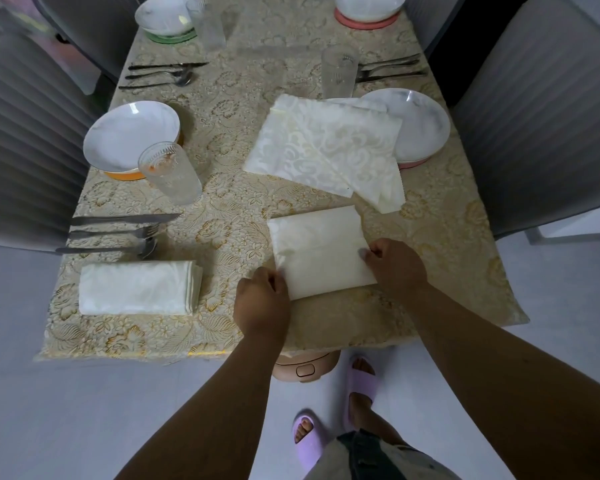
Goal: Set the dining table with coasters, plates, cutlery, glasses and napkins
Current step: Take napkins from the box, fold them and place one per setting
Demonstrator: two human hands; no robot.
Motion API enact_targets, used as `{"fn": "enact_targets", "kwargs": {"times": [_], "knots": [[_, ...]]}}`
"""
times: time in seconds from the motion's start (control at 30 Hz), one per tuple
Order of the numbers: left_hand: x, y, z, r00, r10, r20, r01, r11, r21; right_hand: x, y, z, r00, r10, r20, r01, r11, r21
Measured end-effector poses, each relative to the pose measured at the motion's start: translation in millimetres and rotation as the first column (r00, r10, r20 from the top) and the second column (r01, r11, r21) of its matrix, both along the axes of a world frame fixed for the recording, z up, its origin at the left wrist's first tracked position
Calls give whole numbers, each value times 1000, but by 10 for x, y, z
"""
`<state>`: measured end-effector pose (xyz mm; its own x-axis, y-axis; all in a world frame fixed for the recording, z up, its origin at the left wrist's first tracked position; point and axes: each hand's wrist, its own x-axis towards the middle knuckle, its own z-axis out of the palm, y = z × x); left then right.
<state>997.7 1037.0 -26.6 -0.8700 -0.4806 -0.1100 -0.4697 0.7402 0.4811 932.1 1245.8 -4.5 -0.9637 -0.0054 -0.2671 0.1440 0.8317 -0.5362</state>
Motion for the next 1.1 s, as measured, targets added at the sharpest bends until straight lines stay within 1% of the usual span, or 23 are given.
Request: {"fn": "enact_targets", "kwargs": {"times": [0.07,0.1,0.13,0.17,0.2,0.23,0.27,0.3,0.33,0.4,0.47,0.5,0.57,0.6,0.63,0.67,0.73,0.77,0.83,0.9,1.0,1.07,1.1], "knots": [[-7,24,50,999,28,37,-26,998,-56,-18,-35,-10,1000,-10,5,10,999,34],[-10,25,65,999,41,4,-40,996,-79,-28,-54,-8,1000,-12,8,12,999,43],[-21,18,69,994,3,-107,-18,990,-142,-40,-66,-12,1000,-11,10,10,999,51],[-32,16,63,964,-115,-239,53,967,-250,-45,-78,-10,1000,-11,10,10,998,57],[-45,26,24,891,-297,-344,160,914,-374,-48,-83,-11,1000,-14,8,13,998,61],[-59,58,-24,783,-497,-373,304,830,-468,-50,-88,-12,1000,-18,7,18,998,64],[-64,98,-72,675,-653,-344,449,733,-510,-55,-93,-17,1000,-19,3,19,997,74],[-71,122,-124,600,-746,-290,563,651,-509,-61,-98,-18,1000,-21,3,21,996,83],[-67,131,-157,575,-787,-221,636,601,-484,-69,-105,-14,1000,-24,8,23,996,90],[-49,82,-220,603,-794,-81,705,577,-412,-78,-121,13,999,-23,25,21,995,99],[-45,43,-233,604,-797,-4,739,562,-370,-82,-135,38,998,-50,49,44,993,108],[-54,31,-237,597,-802,18,750,550,-368,-60,-151,65,998,-61,6,59,985,161],[-64,26,-221,592,-805,36,757,541,-367,12,-221,84,955,74,-288,9,961,275],[-65,26,-214,593,-805,36,758,543,-361,37,-289,90,884,181,-432,-81,967,240],[-68,26,-210,592,-805,31,759,545,-356,49,-368,95,822,292,-489,-236,956,174],[-70,27,-213,590,-807,24,761,546,-349,41,-445,116,813,393,-429,-399,913,81],[-69,29,-215,590,-807,33,770,550,-322,11,-502,56,822,547,-158,-560,827,-53],[-68,25,-214,601,-798,43,767,561,-311,-26,-472,-13,806,587,-76,-588,809,7],[-78,-10,-207,640,-767,42,742,603,-292,-123,-322,-126,790,612,9,-599,770,221],[-87,-77,-198,675,-737,38,715,640,-282,-195,-140,-189,832,553,36,-537,788,302],[-92,-144,-175,667,-743,52,723,629,-286,-230,3,-120,858,510,50,-491,790,366],[-102,-154,-162,651,-756,61,739,613,-280,-187,-1,-67,824,556,-108,-473,780,409],[-107,-161,-155,646,-761,58,743,609,-276,-147,-9,-59,764,617,-189,-513,758,402]]}}
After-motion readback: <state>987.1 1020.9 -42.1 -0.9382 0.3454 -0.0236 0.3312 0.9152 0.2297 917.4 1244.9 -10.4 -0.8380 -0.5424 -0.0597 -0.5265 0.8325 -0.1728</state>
